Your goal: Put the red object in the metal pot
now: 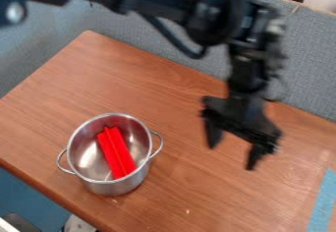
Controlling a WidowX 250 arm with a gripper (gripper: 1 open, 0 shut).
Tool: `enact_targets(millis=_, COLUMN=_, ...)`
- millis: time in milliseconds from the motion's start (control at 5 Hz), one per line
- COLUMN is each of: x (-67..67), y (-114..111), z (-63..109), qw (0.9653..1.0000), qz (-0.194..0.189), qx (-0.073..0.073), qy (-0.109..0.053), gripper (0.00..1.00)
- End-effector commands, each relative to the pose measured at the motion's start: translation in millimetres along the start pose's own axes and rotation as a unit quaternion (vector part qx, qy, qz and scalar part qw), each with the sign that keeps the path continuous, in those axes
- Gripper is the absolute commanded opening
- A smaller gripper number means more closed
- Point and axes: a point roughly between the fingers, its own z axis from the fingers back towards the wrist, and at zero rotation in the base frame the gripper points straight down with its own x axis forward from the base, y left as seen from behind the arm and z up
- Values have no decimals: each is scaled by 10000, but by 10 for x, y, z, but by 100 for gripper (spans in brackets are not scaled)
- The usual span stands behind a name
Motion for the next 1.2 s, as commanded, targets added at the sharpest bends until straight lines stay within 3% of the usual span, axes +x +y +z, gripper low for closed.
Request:
enact_targets(millis=0, x=36, y=445, z=148, qw=9943, qz=974, qx=-179, qy=-406, gripper=100)
enact_targets(millis=200, x=157, y=320, z=56, qw=9980, qz=324, qx=-218, qy=-495, gripper=100)
enact_targets(millis=400, x=301, y=90, z=-134, qw=9988, qz=-283, qx=-200, qy=-347, gripper=100)
enact_targets(millis=600, x=471, y=36, z=283, qw=9958, qz=-743, qx=-284, qy=-460, gripper=100)
enact_targets(millis=800, x=706, y=-97, z=663, qw=9917, qz=-1227, qx=-296, qy=-238, gripper=100)
enact_targets(millis=1000, x=443, y=-15, z=570, qw=9835, qz=-1787, qx=-282, qy=67, gripper=100)
